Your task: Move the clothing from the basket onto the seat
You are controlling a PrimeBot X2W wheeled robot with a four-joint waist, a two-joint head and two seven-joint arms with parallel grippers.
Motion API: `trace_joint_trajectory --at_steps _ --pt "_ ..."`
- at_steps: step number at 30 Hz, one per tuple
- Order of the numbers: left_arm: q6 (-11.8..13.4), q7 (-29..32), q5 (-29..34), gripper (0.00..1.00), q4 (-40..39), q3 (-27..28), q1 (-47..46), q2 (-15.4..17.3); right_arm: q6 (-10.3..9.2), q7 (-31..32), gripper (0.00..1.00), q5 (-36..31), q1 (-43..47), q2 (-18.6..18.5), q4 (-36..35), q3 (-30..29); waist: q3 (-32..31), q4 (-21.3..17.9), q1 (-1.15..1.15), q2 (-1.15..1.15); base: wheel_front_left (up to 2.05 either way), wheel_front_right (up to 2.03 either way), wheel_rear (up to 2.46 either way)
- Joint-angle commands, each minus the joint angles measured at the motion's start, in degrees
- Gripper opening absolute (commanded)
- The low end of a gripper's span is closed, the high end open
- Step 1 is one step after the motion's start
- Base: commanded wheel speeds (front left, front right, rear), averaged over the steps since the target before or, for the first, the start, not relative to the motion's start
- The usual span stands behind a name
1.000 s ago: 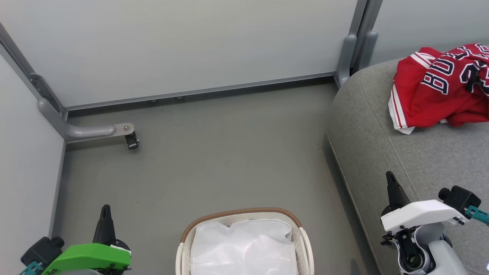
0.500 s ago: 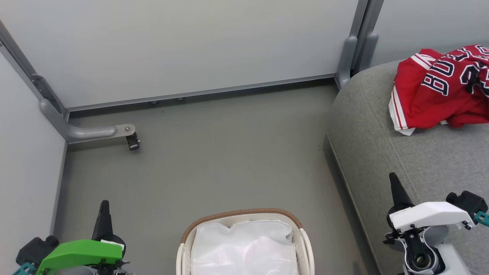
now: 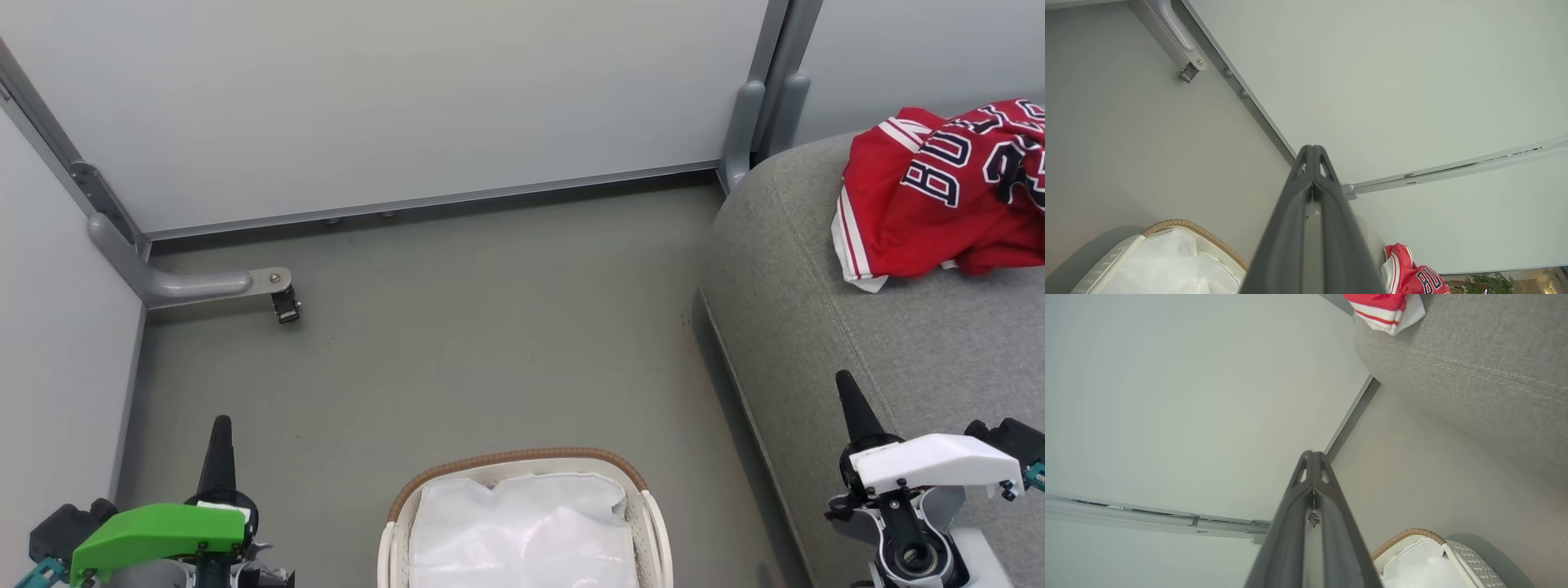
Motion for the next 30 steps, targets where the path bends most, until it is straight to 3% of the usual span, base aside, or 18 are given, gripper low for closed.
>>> trace_joint_trajectory --at_steps 1,30 --pt "-0.01 0.33 -1.60 0.00 -0.62 0.22 -1.40 0.17 -0.03 0.44 0.00 1.58 0.11 -0.37 -0.88 -0.30 -0.03 0.02 0.00 0.00 0.00 0.00 0.00" --pt "-0.02 4.13 -14.84 0.00 -2.34 1.07 -2.22 0.12 -0.04 4.22 0.00 15.67 1.92 -0.48 -3.67 -1.69 -0.64 0.33 0.00 0.00 0.00 0.00 0.00"
